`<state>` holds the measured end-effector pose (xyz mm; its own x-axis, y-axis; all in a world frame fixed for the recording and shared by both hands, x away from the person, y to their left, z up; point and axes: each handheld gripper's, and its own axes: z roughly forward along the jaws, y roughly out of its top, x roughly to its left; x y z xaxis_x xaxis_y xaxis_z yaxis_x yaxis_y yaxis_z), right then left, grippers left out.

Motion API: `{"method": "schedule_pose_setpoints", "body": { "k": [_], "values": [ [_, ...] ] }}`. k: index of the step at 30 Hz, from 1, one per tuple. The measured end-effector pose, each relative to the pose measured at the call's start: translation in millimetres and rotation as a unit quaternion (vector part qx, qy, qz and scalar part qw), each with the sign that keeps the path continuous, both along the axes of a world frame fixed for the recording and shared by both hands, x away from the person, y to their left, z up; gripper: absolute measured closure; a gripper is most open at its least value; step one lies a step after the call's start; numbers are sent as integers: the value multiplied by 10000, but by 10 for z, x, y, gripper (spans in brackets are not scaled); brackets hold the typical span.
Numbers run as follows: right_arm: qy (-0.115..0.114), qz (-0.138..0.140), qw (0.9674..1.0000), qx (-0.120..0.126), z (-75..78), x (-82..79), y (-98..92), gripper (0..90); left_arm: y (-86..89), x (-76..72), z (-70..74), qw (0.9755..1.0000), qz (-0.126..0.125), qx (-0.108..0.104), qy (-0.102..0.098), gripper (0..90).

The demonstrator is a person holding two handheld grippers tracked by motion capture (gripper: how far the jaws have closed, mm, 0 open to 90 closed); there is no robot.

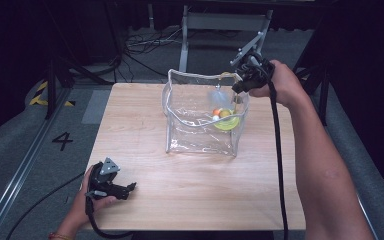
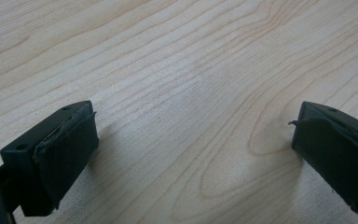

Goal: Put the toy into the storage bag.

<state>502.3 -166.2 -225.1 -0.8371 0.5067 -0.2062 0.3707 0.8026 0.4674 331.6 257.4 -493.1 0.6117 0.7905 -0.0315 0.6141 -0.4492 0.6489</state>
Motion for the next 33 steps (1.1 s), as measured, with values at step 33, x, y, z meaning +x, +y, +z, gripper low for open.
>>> {"method": "schedule_pose_setpoints", "body": {
  "k": [33],
  "values": [
    [206,392,9990,92,-410,-161,42,789,2,3,0,10000,-15,20,-24,7]
  ]
}}
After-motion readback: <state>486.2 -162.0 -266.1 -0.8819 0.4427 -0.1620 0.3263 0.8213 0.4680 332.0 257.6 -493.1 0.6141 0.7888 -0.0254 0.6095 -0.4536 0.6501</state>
